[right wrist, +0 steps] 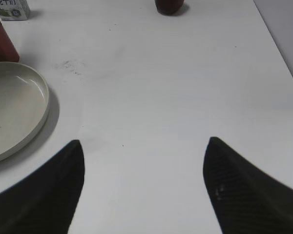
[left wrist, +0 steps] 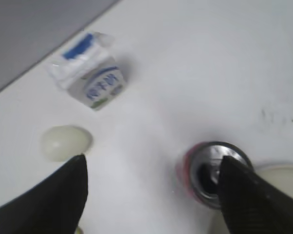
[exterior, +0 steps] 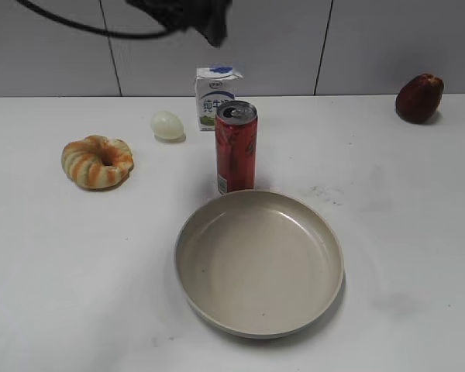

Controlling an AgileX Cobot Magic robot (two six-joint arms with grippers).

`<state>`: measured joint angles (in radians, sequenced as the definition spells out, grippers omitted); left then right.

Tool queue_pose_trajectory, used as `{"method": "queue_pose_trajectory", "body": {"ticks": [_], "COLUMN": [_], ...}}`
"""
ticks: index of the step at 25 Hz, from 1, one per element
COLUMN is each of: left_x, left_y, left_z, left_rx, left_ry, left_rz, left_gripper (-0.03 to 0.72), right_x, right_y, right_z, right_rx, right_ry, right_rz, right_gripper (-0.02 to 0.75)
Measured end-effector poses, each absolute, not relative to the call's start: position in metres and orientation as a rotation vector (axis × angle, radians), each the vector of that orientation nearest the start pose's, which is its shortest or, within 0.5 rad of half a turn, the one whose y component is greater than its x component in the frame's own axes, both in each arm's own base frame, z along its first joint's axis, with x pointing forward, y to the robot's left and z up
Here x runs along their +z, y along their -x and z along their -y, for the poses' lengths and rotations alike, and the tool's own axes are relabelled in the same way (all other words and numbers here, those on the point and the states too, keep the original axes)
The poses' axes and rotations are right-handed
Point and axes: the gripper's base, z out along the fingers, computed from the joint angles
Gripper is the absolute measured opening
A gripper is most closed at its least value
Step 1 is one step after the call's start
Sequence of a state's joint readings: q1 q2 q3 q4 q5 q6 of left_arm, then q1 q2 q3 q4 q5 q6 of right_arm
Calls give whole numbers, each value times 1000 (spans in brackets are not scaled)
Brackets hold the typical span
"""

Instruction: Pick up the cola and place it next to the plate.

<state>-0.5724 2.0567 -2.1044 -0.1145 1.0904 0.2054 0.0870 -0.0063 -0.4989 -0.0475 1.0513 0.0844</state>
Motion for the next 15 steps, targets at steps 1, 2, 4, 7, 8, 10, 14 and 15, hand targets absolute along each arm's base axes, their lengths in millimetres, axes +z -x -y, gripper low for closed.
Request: {"method": "queue_pose_trajectory", "body": {"ticks": [1, 2, 4, 7, 8, 10, 14, 15], "left_x": [348, 356, 364, 363, 360, 352, 330, 326], "left_y": [-389, -393, -398, -413, -417, -422, -416, -409], "left_z": [244, 229, 200, 158, 144, 117, 68, 59], "left_rx": [-295, -288, -249, -186, -174, -153, -112, -106], "left_ry": [-874, -818, -743, -601, -541, -446, -275, -245], "left_rz": [-2375, -2389, -2438, -2497, -2524, -2578, -2705, -2736], "left_gripper": [619, 613, 597, 585, 582, 580, 578, 578], "right_x": [278, 278, 278, 278, 278, 278, 278, 278], "right_y": [5, 5, 5, 5, 5, 5, 5, 5], "right_z": [4, 4, 4, 4, 4, 4, 4, 4], "right_rx": [51, 51, 51, 51, 51, 51, 51, 51], "right_ry": [0, 0, 0, 0, 0, 0, 0, 0], "right_rz": [-2029, -2029, -2029, -2029, -2029, -2029, -2029, -2029], "right_gripper": [572, 572, 572, 572, 572, 572, 572, 572]}}
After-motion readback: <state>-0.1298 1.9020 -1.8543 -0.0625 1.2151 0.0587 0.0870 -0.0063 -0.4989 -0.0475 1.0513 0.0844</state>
